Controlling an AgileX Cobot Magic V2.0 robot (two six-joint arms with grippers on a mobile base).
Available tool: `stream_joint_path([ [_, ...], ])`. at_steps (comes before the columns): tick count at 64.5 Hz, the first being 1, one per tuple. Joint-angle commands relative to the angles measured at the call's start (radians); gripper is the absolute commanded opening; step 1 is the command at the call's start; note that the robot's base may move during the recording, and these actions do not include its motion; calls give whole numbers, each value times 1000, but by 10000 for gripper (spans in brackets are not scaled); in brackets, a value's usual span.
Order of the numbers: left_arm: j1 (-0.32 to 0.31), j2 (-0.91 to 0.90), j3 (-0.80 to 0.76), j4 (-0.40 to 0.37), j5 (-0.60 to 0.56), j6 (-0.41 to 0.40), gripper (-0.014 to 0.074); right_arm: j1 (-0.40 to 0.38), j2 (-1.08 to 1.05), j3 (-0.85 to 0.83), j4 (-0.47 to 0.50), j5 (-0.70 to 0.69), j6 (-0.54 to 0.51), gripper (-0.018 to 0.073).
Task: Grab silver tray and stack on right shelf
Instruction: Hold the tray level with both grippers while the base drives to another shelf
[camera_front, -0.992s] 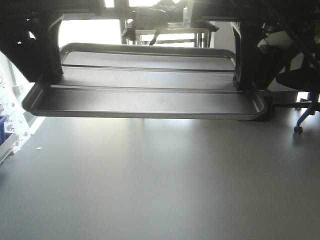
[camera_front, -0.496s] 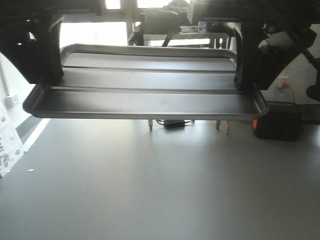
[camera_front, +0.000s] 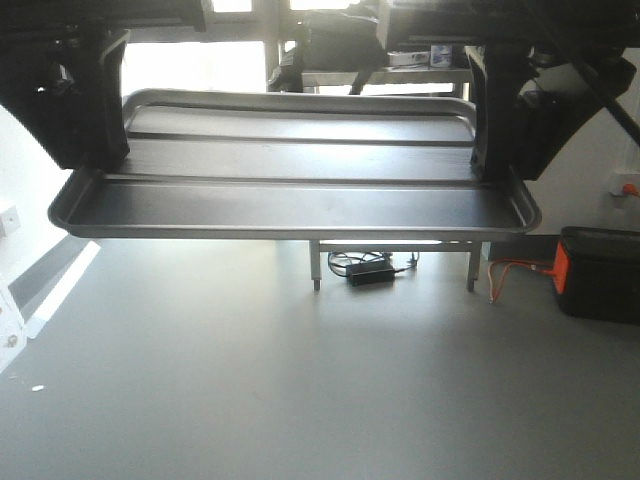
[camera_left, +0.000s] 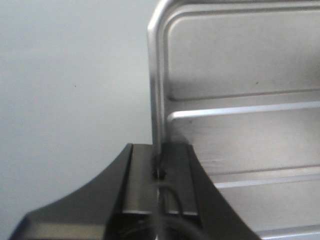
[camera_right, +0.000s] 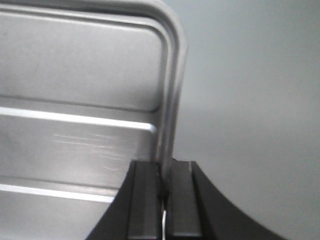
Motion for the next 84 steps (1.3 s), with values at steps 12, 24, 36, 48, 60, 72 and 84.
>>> stream_joint_path([
  [12, -7, -35, -30, -13, -21, 19, -94, 0, -41, -28, -20, -66, -22, 56],
  [24, -7, -35, -30, -13, -21, 19, -94, 0, -41, -28, -20, -66, -22, 56],
  [36, -7, -35, -30, -13, -21, 19, -94, -2, -41, -28, -21, -66, -22, 56],
  [48, -7, -35, -30, -13, -21, 19, -94, -4, -41, -28, -22, -66, -22, 56],
  [60, -7, -35, -30, -13, -21, 19, -94, -4, -41, -28, -22, -66, -22, 56],
  [72, -7, -35, -30, -13, -21, 19, -94, -4, -41, -28, -22, -66, -22, 56],
  [84, -7, -35, -30, -13, -21, 19, -94, -4, -41, -28, -22, -66, -22, 56],
])
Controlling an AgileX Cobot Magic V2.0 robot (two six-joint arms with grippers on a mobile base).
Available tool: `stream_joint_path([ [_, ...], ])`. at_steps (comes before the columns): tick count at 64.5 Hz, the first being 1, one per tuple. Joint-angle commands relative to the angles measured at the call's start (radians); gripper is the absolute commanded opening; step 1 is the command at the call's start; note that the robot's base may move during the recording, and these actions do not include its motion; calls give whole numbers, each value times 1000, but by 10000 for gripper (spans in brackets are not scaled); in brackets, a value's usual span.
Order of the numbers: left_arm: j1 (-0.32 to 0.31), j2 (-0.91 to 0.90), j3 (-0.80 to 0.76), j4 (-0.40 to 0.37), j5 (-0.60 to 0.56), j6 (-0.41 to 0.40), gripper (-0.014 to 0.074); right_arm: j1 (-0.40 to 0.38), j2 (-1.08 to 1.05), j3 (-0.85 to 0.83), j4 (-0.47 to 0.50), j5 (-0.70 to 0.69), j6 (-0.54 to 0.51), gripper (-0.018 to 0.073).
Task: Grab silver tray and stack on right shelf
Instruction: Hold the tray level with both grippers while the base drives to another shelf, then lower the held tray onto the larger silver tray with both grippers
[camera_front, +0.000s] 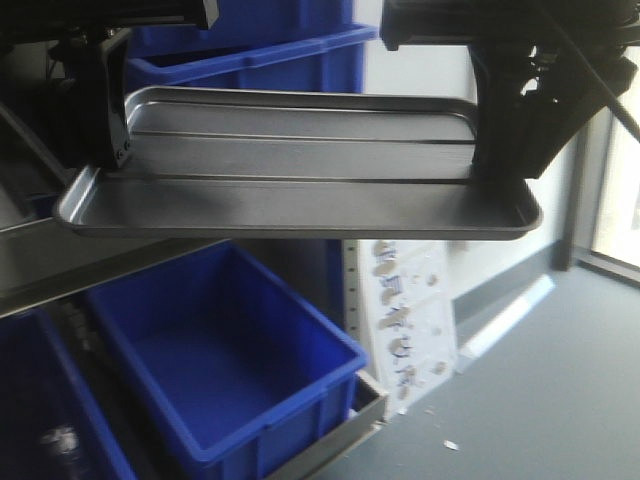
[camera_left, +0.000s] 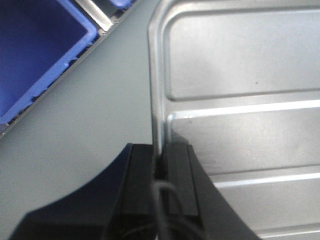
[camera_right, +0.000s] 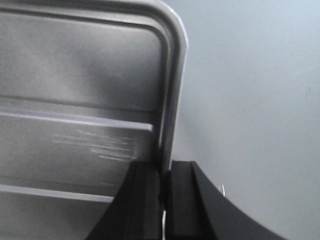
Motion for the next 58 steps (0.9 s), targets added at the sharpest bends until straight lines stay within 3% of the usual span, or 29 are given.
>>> stream_joint_path([
  [1, -7, -35, -30, -10, -14, 19, -94, -2, -41, -28, -17, -66, -22, 56],
  [58, -7, -35, -30, -12, -14, 19, -94, -2, -41, -28, -17, -66, -22, 56],
])
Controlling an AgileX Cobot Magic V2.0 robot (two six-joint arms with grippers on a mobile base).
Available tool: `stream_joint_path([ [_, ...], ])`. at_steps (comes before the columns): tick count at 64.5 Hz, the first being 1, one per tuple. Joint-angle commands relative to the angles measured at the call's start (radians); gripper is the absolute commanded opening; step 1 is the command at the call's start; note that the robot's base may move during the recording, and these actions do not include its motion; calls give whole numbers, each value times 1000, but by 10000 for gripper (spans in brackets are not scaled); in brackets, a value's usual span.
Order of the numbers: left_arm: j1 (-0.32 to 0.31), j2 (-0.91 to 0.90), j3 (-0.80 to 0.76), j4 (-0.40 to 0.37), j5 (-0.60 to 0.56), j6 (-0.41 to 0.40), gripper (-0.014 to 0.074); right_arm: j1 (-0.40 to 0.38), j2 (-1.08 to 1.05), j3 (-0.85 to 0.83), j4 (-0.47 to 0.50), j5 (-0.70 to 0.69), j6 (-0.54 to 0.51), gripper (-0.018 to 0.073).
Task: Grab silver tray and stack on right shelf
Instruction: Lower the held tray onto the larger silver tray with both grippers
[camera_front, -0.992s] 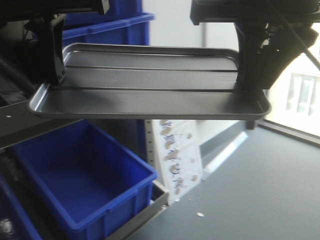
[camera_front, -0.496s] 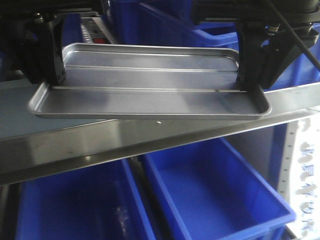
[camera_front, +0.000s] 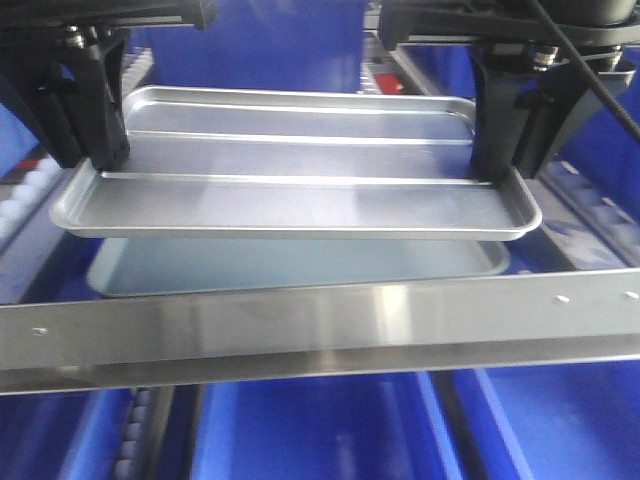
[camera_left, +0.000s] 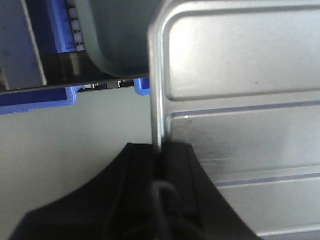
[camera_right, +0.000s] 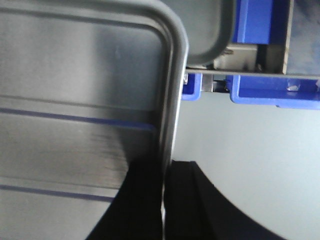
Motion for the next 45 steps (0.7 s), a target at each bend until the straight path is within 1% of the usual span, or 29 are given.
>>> stream_joint_path([
  [1, -7, -35, -30, -12, -17, 19, -94, -2, -41, -28, -17, -62, -22, 56],
  [45, -7, -35, -30, -12, -17, 19, -94, -2, -41, -28, -17, -62, -22, 56],
])
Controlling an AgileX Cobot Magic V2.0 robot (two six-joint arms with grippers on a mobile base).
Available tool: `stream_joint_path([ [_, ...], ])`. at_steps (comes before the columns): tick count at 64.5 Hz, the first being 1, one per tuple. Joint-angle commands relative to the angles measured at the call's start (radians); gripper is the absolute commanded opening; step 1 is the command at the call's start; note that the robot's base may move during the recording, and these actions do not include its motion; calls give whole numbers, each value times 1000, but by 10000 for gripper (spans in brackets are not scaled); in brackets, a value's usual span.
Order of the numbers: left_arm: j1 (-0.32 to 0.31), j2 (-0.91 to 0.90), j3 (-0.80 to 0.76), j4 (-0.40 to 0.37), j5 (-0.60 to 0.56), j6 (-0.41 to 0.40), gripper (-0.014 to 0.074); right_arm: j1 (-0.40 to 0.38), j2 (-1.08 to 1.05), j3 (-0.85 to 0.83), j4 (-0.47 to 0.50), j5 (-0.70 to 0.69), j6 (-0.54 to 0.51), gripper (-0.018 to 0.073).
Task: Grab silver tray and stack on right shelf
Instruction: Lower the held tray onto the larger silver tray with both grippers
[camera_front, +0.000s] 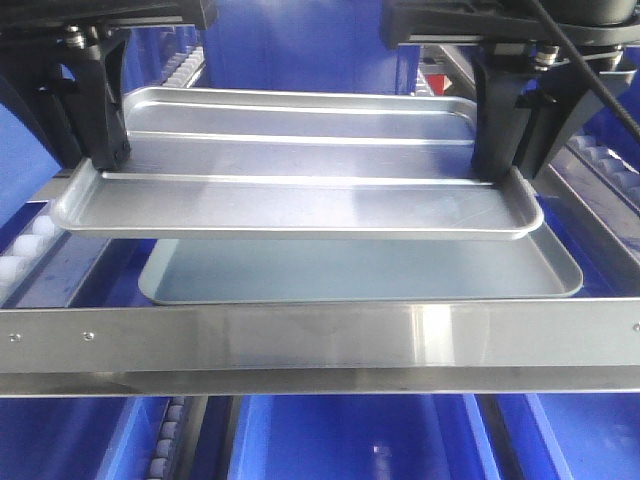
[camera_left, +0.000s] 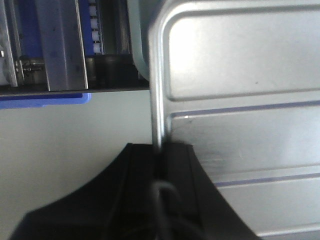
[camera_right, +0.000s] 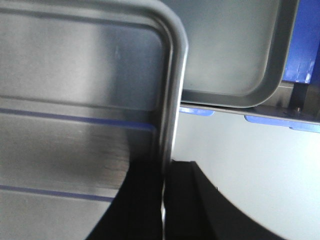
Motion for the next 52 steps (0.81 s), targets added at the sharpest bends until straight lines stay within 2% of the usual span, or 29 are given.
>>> stream_joint_path([
  [1, -7, -35, -30, -12, -17, 19, -94, -2, -41, -28, -17, -64, -22, 56],
  [34, -7, -35, -30, -12, -19, 19, -94, -2, -41, -28, -17, -64, -22, 56],
  [52, -7, -35, -30, 56, -58, 19, -94, -2, -41, -35, -23, -81, -22, 56],
])
